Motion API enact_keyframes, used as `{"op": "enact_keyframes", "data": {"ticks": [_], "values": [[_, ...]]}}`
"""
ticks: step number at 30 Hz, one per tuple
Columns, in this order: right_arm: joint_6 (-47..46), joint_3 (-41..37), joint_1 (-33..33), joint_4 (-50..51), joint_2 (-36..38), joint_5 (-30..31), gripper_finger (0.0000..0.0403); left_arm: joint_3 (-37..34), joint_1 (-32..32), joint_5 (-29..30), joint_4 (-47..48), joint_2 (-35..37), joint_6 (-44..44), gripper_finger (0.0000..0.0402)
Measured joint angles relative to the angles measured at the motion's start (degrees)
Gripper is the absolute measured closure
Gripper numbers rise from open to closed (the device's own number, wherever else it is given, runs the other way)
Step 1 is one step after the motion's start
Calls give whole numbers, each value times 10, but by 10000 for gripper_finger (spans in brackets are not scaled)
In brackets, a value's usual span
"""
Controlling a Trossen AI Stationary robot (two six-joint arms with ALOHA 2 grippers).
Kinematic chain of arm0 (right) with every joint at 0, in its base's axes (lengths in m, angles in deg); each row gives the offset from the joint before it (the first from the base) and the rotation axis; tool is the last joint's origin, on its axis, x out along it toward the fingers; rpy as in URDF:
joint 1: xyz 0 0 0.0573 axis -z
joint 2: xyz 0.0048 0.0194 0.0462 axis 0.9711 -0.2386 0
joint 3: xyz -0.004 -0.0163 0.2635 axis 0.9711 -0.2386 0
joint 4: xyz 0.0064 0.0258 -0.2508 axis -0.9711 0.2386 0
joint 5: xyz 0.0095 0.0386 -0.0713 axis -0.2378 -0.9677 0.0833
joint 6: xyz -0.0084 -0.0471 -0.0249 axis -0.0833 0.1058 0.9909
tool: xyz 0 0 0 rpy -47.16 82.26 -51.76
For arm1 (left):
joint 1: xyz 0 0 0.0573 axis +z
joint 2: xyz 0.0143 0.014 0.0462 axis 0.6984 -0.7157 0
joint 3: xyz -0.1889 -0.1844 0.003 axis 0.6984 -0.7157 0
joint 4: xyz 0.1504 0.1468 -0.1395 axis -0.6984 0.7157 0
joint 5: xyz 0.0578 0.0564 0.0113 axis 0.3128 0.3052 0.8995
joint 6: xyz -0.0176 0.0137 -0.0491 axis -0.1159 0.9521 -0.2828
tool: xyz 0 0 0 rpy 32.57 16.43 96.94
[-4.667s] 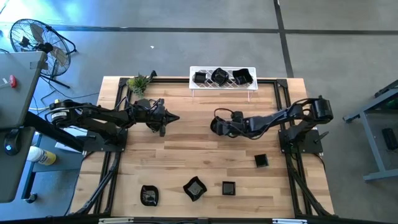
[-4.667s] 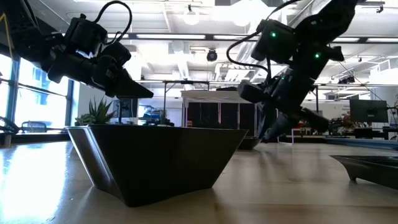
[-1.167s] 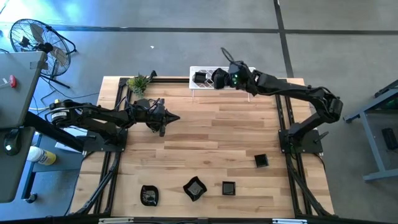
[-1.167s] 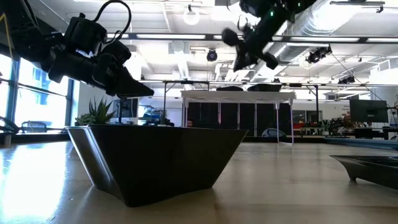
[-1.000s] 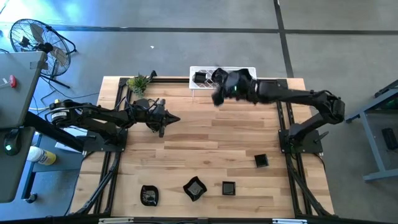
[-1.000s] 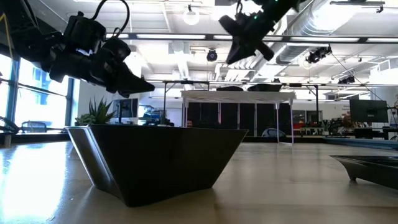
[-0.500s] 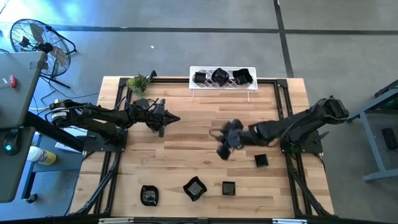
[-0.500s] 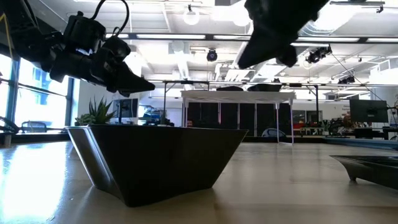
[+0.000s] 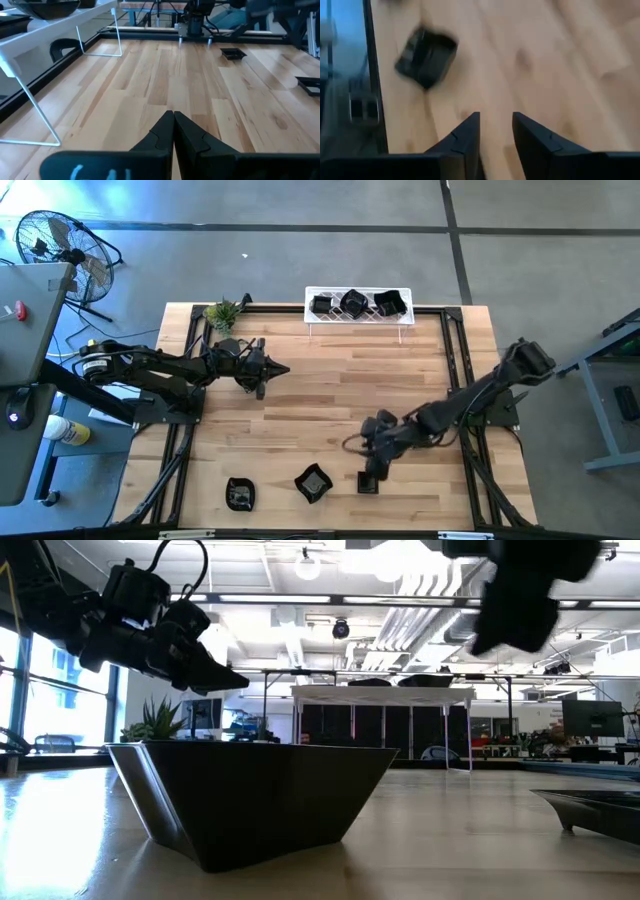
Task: Pick & Place Mini shaped plates
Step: Stack the square plate on top of the stacked square plates on the shelf
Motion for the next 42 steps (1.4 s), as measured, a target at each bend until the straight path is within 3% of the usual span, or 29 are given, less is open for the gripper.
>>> {"op": "enact_keyframes", "data": {"ticks": [10, 20, 28, 42], "values": [[8, 0, -22, -13, -102, -105, 311, 0, 0, -1, 0, 0, 29, 396], [26, 0, -22, -50, -134, -118, 346, 0, 0, -3, 4, 0, 31, 396], [39, 0, -12, -65, -162, -165, 356, 0, 0, -3, 24, 0, 30, 396], [51, 0, 3, -69, -157, -186, 393, 0, 0, -1, 34, 0, 0, 396]]}}
